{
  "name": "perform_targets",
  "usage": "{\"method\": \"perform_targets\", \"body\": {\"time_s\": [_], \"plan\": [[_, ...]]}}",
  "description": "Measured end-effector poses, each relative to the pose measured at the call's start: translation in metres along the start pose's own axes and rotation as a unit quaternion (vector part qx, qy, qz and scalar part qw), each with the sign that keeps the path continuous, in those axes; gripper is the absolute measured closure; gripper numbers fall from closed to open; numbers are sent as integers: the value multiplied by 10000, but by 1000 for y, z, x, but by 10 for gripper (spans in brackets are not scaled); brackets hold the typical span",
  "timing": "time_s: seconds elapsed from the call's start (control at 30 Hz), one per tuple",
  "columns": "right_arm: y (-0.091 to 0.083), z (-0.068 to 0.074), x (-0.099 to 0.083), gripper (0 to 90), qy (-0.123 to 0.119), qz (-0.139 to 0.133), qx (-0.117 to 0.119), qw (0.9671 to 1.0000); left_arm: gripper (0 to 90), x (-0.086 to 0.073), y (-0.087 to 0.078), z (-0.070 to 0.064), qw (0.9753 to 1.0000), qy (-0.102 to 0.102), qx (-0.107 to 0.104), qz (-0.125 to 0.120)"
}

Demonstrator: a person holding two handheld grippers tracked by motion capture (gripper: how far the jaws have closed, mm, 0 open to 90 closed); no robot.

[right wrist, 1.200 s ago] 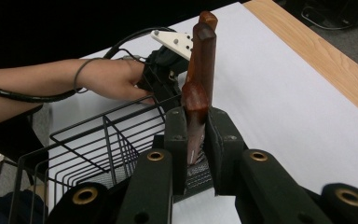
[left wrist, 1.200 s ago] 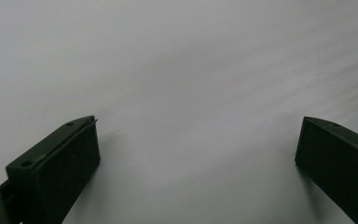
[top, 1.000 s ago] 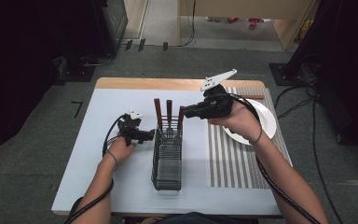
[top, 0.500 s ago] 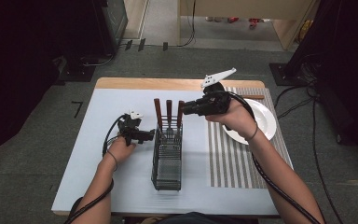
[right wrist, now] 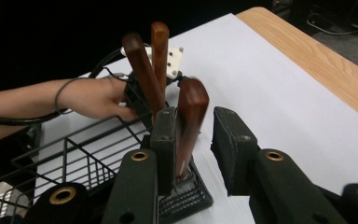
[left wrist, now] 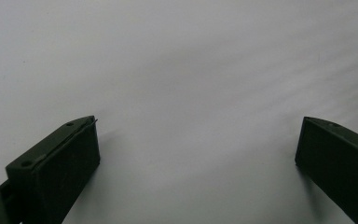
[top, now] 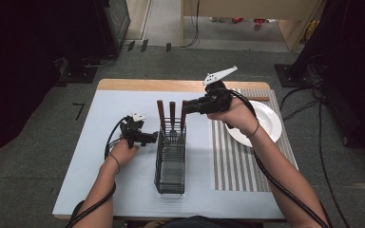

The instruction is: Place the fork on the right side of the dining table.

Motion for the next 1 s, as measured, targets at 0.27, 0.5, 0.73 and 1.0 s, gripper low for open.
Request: {"method": "perform_targets", "body": {"time_s": [0.27,0.5,0.73,1.0], "plan": [[3,4,14,798,-79,248,244,9994,0,0,0,0,10000,4,-2,-1],[-9,23,10,803,-219,516,195,9982,0,0,0,0,10000,6,1,6],[-16,36,15,814,-406,526,-2,9978,0,0,0,0,10000,17,3,13],[-31,38,21,814,-347,384,-144,9986,0,0,0,0,10000,14,1,12]]}}
Point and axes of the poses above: each handheld gripper's, and its own axes: y roughly forward along the jaws, x roughly out of its top, z roughly to its left, the point moved 7 cm from there along y, roughly forward along the jaws, and after that the axes turned 5 degrees about z, right-handed, at the moved point
